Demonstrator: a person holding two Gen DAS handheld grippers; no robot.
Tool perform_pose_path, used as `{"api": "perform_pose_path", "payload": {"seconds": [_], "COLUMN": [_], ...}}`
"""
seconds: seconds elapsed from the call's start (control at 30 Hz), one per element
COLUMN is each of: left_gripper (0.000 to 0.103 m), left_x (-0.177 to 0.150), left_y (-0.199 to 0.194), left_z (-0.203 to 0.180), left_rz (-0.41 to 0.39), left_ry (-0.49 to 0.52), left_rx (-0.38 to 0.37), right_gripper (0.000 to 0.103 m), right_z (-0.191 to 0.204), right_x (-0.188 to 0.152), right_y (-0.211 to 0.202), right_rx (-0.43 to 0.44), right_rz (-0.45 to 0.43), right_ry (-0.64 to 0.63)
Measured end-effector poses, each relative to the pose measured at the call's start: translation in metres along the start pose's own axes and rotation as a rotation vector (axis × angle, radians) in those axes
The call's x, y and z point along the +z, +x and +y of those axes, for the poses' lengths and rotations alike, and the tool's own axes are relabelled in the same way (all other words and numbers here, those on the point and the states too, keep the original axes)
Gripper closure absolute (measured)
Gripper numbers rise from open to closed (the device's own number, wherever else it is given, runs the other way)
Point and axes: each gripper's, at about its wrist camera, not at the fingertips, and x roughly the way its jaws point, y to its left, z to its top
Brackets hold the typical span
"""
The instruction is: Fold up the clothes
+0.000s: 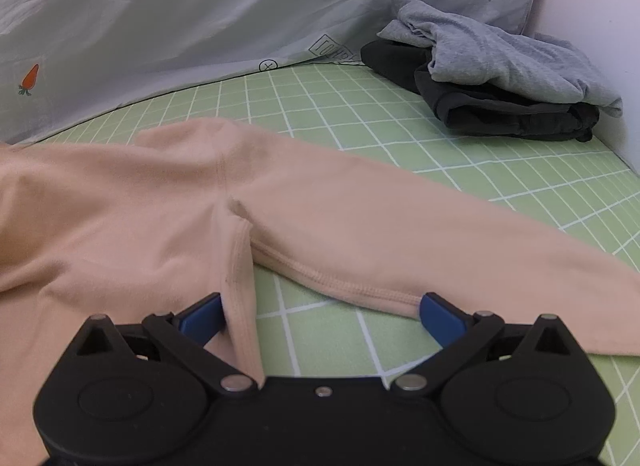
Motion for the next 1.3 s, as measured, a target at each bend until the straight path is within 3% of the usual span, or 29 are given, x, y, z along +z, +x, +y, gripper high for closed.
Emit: {"api": "perform_pose_path", "payload": {"seconds": [0.17, 0.37, 0.5, 0.6, 0.73, 0.83, 0.93, 1.03, 1.13, 1.2, 1.3], "left_gripper": [0.095, 0.094, 0.094, 0.094, 0.094, 0.094, 0.094, 0.094, 0.094, 0.094, 0.095], "left_x": [-0.013, -0.03, -0.033, -0.033, -0.034, -0.033, -0.033, -0.035, -0.034, -0.032, -0.021], "left_y": [0.018, 0.025, 0.034, 0.043, 0.059, 0.07, 0.078, 0.086, 0.092, 0.096, 0.106], "left_z": [0.008, 0.009, 0.014, 0.018, 0.02, 0.019, 0.017, 0.019, 0.023, 0.026, 0.029], "left_rz": [0.074, 0.124, 0.15, 0.163, 0.187, 0.213, 0.226, 0.236, 0.221, 0.204, 0.165], "left_ry": [-0.067, -0.122, -0.148, -0.172, -0.181, -0.165, -0.173, -0.217, -0.248, -0.262, -0.22], "left_rx": [-0.017, -0.029, -0.034, -0.046, -0.069, -0.076, -0.076, -0.077, -0.085, -0.087, -0.078], "right_gripper": [0.0, 0.0, 0.002, 0.017, 0.017, 0.018, 0.025, 0.04, 0.062, 0.092, 0.094], "right_z": [0.003, 0.011, 0.014, 0.025, 0.043, 0.046, 0.043, 0.043, 0.046, 0.047, 0.04], "right_x": [0.013, 0.057, 0.094, 0.114, 0.137, 0.146, 0.146, 0.142, 0.138, 0.135, 0.138], "right_y": [0.001, -0.004, 0.032, 0.065, 0.105, 0.126, 0.133, 0.131, 0.129, 0.126, 0.133], "right_rx": [0.001, 0.07, 0.134, 0.202, 0.297, 0.344, 0.401, 0.413, 0.414, 0.414, 0.41], "right_rz": [0.054, -0.047, -0.035, -0.012, 0.014, 0.039, 0.049, 0.036, 0.014, 0.001, -0.01], "right_ry": [-0.038, -0.094, -0.16, -0.206, -0.265, -0.274, -0.282, -0.317, -0.324, -0.323, -0.256]}}
